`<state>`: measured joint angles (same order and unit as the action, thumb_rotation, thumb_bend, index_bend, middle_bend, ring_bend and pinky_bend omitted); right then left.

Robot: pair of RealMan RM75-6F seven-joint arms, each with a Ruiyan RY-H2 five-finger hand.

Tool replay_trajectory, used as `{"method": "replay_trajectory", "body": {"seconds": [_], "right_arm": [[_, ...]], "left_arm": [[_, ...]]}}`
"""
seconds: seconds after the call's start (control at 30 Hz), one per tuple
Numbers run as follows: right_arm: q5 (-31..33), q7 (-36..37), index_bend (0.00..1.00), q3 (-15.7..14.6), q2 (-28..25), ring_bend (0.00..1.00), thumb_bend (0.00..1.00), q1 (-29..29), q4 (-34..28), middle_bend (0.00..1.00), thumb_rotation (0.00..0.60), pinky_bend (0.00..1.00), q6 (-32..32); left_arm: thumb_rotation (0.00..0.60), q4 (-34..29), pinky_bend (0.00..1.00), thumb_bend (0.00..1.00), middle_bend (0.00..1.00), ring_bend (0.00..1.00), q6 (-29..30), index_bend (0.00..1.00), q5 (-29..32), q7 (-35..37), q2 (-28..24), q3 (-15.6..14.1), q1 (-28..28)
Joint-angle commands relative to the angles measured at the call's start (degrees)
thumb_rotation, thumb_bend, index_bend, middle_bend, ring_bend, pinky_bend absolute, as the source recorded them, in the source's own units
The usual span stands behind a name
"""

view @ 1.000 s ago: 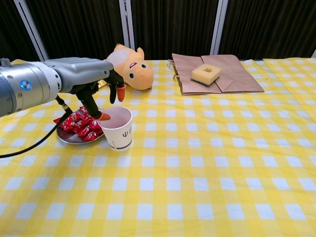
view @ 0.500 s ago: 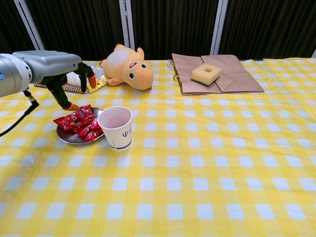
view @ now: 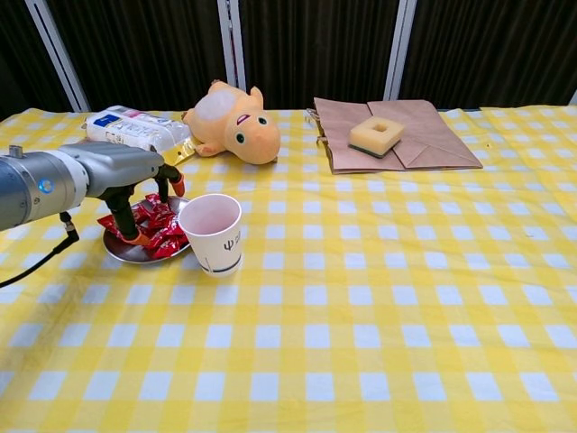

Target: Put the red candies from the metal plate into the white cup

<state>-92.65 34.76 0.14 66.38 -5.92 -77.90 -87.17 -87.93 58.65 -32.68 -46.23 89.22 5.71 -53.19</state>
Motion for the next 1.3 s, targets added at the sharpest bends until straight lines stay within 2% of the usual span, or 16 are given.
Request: {"method": "replay_trajectory", "body": {"seconds": [0.03, 0.23, 0.57, 0.7, 0.8, 0.87, 1.3], "right_arm": [[0.0, 0.1, 0.00, 0.0, 0.0, 0.00, 0.42, 0.0, 0.0, 0.00, 0.600, 0.00, 0.0], [-0.1, 0.1, 0.00, -0.1, -0.1, 0.00, 0.42, -0.1, 0.0, 0.00, 0.600, 0.00, 0.1], [0.1, -0.1, 0.00, -0.1, 0.0, 0.00, 0.42, -0.1, -0.2, 0.00, 0.600, 0.00, 0.3], [0.1, -0.2, 0.00, -0.1, 0.0, 0.00, 0.42, -0.1, -0.2, 0.00, 0.600, 0.00, 0.4], [0.1, -0.2, 0.00, -0.1, 0.0, 0.00, 0.42, -0.1, -0.3, 0.00, 0.600, 0.00, 0.4], [0.1, -0.2, 0.00, -0.1, 0.0, 0.00, 0.42, -0.1, -0.3, 0.00, 0.600, 0.00, 0.4], [0.0, -0.5, 0.00, 0.0, 0.1, 0.00, 0.42, 0.0, -0.3, 0.00, 0.600, 0.00, 0.0]], "left_arm": [[0.600, 0.5, 0.93, 0.24, 0.25, 0.89, -0.2, 0.21, 0.6, -0.3, 0.4, -0.1, -0.2], [0.600, 2.1, 0.93, 0.24, 0.26, 0.89, -0.9, 0.22, 1.6, -1.1, 1.4, -0.4, -0.7], [0.600, 4.4, 0.93, 0.26, 0.35, 0.89, -1.3, 0.31, 2.4, -2.1, 3.5, -1.1, -1.1], [0.600, 4.8, 0.93, 0.32, 0.44, 0.90, -1.2, 0.40, 2.5, -2.5, 3.7, -1.6, -0.9], [0.600, 5.0, 0.93, 0.39, 0.51, 0.90, -0.9, 0.44, 2.1, -2.5, 3.8, -1.8, -0.7], [0.600, 4.9, 0.93, 0.41, 0.53, 0.91, -0.7, 0.45, 1.7, -2.2, 3.7, -1.8, -0.5], [0.600, -1.9, 0.93, 0.42, 0.56, 0.91, 2.3, 0.47, -2.1, -0.6, -2.3, -0.3, 0.5]]}}
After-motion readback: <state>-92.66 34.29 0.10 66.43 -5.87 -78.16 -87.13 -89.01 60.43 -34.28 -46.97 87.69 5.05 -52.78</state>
